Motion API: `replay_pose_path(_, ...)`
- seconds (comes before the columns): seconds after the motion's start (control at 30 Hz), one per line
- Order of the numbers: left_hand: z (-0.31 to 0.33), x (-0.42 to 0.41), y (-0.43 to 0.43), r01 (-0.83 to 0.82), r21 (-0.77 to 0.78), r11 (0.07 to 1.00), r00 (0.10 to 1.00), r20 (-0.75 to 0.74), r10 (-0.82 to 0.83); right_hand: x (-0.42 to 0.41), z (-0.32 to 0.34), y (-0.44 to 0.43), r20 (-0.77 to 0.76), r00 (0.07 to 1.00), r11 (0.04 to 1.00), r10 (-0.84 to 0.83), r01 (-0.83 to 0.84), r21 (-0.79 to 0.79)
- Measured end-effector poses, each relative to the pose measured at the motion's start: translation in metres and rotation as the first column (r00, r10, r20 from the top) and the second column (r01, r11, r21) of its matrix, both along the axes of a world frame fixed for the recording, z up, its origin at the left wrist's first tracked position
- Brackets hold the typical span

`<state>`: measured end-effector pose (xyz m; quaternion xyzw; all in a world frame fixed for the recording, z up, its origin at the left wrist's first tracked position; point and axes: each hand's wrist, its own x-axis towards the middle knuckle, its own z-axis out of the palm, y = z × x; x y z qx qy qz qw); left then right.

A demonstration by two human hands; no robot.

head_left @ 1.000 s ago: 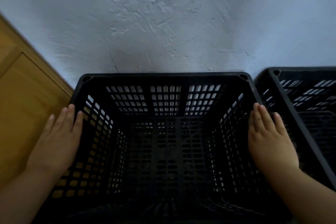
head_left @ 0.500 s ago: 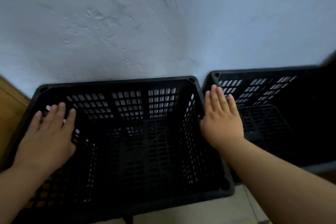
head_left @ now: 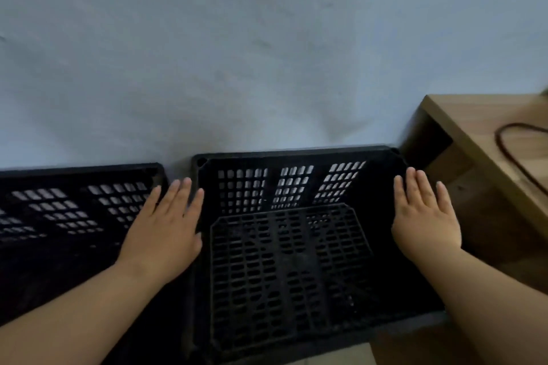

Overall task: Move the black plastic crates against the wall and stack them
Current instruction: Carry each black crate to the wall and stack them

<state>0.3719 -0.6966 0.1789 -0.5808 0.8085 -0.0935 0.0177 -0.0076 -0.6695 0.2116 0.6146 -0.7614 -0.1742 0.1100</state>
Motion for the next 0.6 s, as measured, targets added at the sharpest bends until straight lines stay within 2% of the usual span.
replay_pose_path(0.13,-0.026,-0.046,-0.012,-0.194,0.108,0.975,0.966,0.197,0.170,-0.085,-0.022,-0.016,-0.025,0.999,0.998,0.028,-0.027,0.063)
replay_pose_path(0.2,-0.033,-0.054,-0.015,-0.269,0.090,0.959,0.941,0.236,0.241,-0.110,-0.037,-0.024,-0.002,0.993,0.992,0.116,-0.116,0.054)
replay_pose_path(0.23,-0.035,-0.057,-0.015,-0.290,0.079,0.954,0.922,0.291,0.256,-0.120,-0.047,-0.028,0.001,0.977,0.977,0.212,-0.212,0.035)
replay_pose_path(0.33,-0.034,-0.061,-0.015,-0.303,0.075,0.950,0.855,0.462,0.237,-0.137,-0.072,-0.038,-0.085,0.956,0.945,0.281,-0.261,0.196)
replay_pose_path(0.43,-0.032,-0.068,-0.014,-0.269,0.097,0.958,0.803,0.571,0.168,-0.131,-0.080,-0.045,-0.157,0.917,0.920,0.367,-0.333,0.206)
replay_pose_path(0.53,-0.032,-0.071,-0.012,-0.262,0.162,0.951,0.760,0.642,0.100,-0.127,-0.083,-0.048,-0.300,0.880,0.909,0.367,-0.271,0.317)
replay_pose_path(0.6,-0.030,-0.072,-0.009,-0.261,0.185,0.947,0.746,0.661,0.077,-0.124,-0.077,-0.047,-0.315,0.881,0.889,0.353,-0.211,0.406)
